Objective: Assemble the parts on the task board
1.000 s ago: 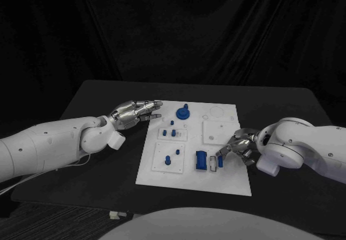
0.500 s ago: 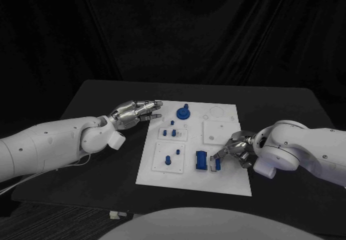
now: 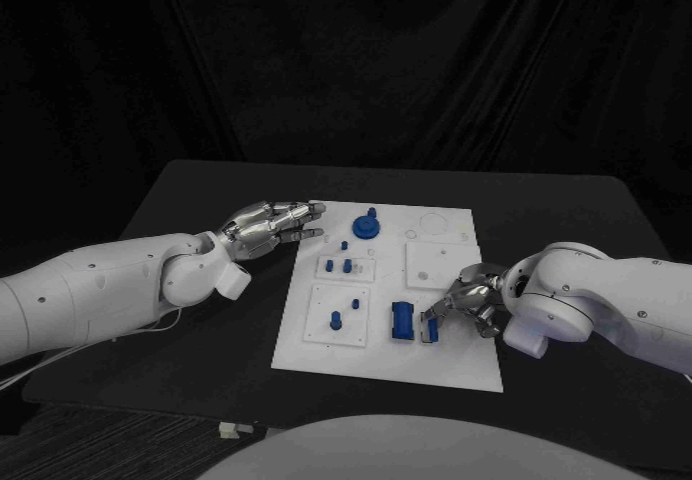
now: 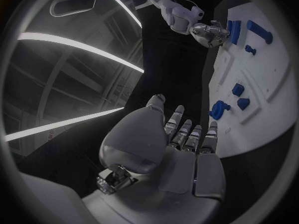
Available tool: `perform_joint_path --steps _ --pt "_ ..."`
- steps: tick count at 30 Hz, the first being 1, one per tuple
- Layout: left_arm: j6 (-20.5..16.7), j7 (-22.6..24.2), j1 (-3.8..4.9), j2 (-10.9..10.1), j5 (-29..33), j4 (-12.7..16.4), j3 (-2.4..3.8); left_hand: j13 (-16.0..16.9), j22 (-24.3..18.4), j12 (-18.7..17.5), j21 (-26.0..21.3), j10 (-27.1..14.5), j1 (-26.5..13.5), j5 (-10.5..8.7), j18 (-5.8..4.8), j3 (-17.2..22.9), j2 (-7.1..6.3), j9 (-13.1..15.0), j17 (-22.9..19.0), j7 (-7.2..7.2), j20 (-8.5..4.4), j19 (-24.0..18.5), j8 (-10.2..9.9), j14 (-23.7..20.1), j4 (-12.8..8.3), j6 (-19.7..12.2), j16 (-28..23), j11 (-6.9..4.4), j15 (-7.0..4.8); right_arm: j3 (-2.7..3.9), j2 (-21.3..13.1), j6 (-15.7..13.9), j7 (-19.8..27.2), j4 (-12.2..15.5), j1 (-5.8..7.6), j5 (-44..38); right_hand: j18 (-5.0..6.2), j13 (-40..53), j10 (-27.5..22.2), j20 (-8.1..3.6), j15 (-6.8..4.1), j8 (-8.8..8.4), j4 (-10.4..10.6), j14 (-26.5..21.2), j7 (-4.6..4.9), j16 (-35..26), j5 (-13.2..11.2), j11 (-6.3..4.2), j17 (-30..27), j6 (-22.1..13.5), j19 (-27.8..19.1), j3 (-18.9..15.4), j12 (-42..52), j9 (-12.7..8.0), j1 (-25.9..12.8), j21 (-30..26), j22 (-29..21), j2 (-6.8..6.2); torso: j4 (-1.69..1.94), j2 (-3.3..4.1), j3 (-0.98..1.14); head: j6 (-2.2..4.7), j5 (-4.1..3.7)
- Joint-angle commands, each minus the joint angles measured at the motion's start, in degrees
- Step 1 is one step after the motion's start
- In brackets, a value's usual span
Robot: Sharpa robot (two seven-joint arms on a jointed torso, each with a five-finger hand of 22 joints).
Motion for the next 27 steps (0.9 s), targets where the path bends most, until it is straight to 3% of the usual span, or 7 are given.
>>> perform_joint_path --steps 1,14,16,20,24,26,27 --pt "0.85 0.42 -0.08 0.09 0.36 0.09 0.05 0.05 -0.06 0.41 0.20 0.08 0.51 0.27 -0.80 0.23 -0.04 0.03 0.09 1.05 -0.11 0.49 0.35 0.22 -0.17 0.34 0.42 0.32 0.11 0.01 0.08 -0.13 -0.62 -0.12 -0.22 -0.25 0.96 15.09 6.21 0.04 -0.32 0.38 0.23 4.54 -0.18 0.07 -0.34 -0.36 6.74 -0.35 -0.36 0.04 0.14 0.09 -0.23 -0.37 7.10 0.41 -0.01 0.01 0.01 0.00 0.07" --pt "1.04 0.23 -0.19 0.15 0.36 0.02 0.05 0.05 -0.06 0.41 0.20 0.08 0.51 0.27 -0.80 0.23 -0.04 0.03 0.09 1.05 -0.11 0.49 0.35 0.22 -0.17 0.34 0.42 0.32 0.11 0.01 0.51 1.65 -0.76 -0.52 -0.32 -0.29 1.14 15.09 6.21 0.14 -0.18 0.74 3.45 4.48 0.02 -0.03 -7.83 -0.19 6.46 -1.06 -0.58 -1.49 0.14 -0.03 -3.16 -1.82 6.75 -0.12 0.00 -0.01 0.00 0.00 0.08" --pt "1.05 0.20 -0.20 0.14 0.36 0.01 0.05 0.05 -0.06 0.41 0.20 0.08 0.51 0.27 -0.80 0.23 -0.04 0.03 0.09 1.05 -0.11 0.49 0.35 0.22 -0.17 0.34 0.42 0.32 0.11 0.01 0.56 1.75 -0.76 -0.59 -0.32 -0.29 1.15 15.09 6.21 0.16 -0.18 0.86 4.30 4.47 0.02 -0.05 -6.08 -0.19 6.39 -1.08 -0.56 -2.34 0.14 -0.07 -3.85 -1.96 6.72 -0.30 0.01 0.00 0.00 0.00 0.07" --pt "1.08 0.16 -0.22 0.13 0.36 0.00 0.05 0.05 -0.06 0.41 0.20 0.08 0.51 0.27 -0.80 0.23 -0.04 0.03 0.09 1.05 -0.11 0.49 0.35 0.22 -0.17 0.34 0.42 0.32 0.11 0.01 0.62 1.90 -0.77 -0.73 -0.32 -0.30 1.20 15.09 6.21 0.18 -0.15 0.96 5.33 4.47 0.06 -0.05 -7.44 -0.15 6.38 -1.19 -0.59 -3.58 0.14 -0.14 -4.51 -2.33 6.65 -0.49 0.00 -0.02 -0.01 0.00 0.16" --pt "1.12 0.12 -0.24 0.14 0.36 -0.05 0.05 0.04 -0.08 0.44 0.20 0.05 0.57 0.32 -0.84 0.32 -0.03 0.03 0.09 1.08 -0.11 0.51 0.37 0.23 -0.26 0.31 0.44 0.34 0.16 0.01 0.62 2.13 -0.74 -0.77 -0.32 -0.38 1.20 15.09 6.21 0.27 -0.02 1.05 6.70 4.48 0.26 -0.01 -11.81 0.02 6.43 -1.47 -0.55 -5.69 0.14 -0.26 -5.51 -2.57 6.62 -1.25 0.00 0.00 0.00 0.00 0.14" --pt "1.15 0.10 -0.26 0.16 0.36 -0.09 0.05 0.04 -0.08 0.44 0.20 0.05 0.57 0.32 -0.84 0.32 -0.03 0.03 0.09 1.08 -0.11 0.51 0.37 0.23 -0.26 0.31 0.44 0.34 0.16 0.01 0.60 2.30 -0.68 -0.76 -0.32 -0.55 1.22 15.09 6.21 0.35 0.05 1.11 7.92 4.48 0.31 0.00 -16.45 0.07 6.43 -1.74 -0.53 -7.76 0.14 -0.32 -6.60 -2.78 6.59 -2.12 0.00 0.00 0.01 0.00 0.12" --pt "1.16 0.09 -0.26 0.17 0.36 -0.12 0.05 0.04 -0.08 0.44 0.20 0.05 0.57 0.32 -0.84 0.32 -0.03 0.03 0.09 1.08 -0.11 0.51 0.37 0.23 -0.26 0.31 0.44 0.34 0.16 0.01 0.59 2.48 -0.64 -0.75 -0.32 -0.64 1.23 15.09 6.21 0.36 0.05 1.14 8.16 4.49 0.31 0.01 -17.42 0.08 6.45 -1.83 -0.53 -8.27 0.14 -0.33 -6.70 -2.86 6.57 -2.29 0.00 0.00 0.00 0.00 0.13"
